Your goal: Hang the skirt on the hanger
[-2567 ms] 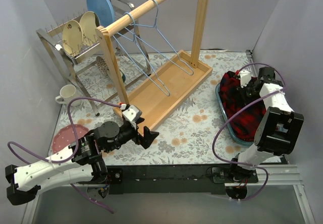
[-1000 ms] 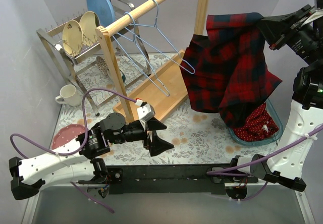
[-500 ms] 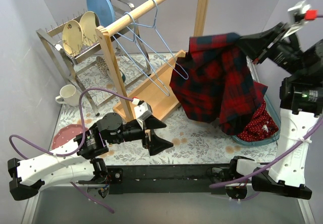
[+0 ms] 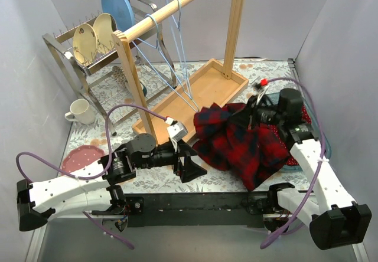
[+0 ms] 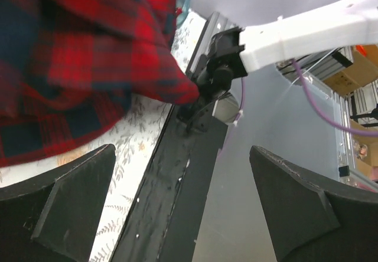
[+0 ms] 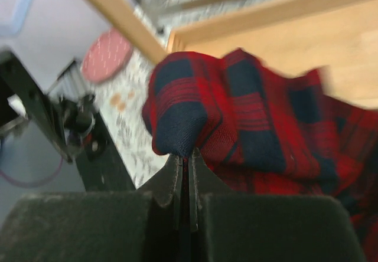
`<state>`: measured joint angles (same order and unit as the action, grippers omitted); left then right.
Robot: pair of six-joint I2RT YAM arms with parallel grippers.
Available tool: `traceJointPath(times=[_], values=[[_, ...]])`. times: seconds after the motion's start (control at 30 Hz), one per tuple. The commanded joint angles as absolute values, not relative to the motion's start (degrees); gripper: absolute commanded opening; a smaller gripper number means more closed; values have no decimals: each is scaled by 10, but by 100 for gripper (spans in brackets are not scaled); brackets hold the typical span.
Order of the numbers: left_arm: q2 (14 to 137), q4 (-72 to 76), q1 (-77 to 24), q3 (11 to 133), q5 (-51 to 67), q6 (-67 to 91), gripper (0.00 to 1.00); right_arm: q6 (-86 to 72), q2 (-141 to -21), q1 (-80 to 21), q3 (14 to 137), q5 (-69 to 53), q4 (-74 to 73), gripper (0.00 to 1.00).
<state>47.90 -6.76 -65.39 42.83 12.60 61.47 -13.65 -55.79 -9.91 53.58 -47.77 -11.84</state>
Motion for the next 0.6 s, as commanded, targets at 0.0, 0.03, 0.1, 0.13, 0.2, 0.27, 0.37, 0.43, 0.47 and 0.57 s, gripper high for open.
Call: traceJointPath(times=[0.0, 0.03, 0.1, 0.13, 0.2, 0.27, 0.37, 0.43, 0.47, 0.57], values=[[464, -59, -657, 398, 107, 642, 98, -49, -545, -165, 469, -484, -55, 3], [462, -59, -657, 393, 98, 648, 98, -41, -559, -176, 464, -476, -51, 6], [454, -50, -657, 380, 88, 669, 98, -14, -580, -209, 467, -461, -49, 13], [451, -43, -657, 363, 80, 679, 98, -7, -606, -221, 474, -454, -52, 21], [446, -9, -657, 339, 77, 712, 98, 19, -637, -258, 487, -448, -64, 36], [453, 38, -661, 307, 70, 750, 98, 53, -682, -267, 521, -451, -102, 49], [486, 70, -691, 290, 51, 775, 98, 144, -699, -265, 597, -415, -216, 60], [509, 72, -713, 299, 35, 774, 98, 199, -671, -259, 612, -389, -252, 65], [532, 63, -737, 314, 7, 774, 98, 212, -657, -251, 618, -363, -284, 67], [587, 37, -785, 357, -82, 776, 98, 265, -605, -224, 631, -314, -353, 72]])
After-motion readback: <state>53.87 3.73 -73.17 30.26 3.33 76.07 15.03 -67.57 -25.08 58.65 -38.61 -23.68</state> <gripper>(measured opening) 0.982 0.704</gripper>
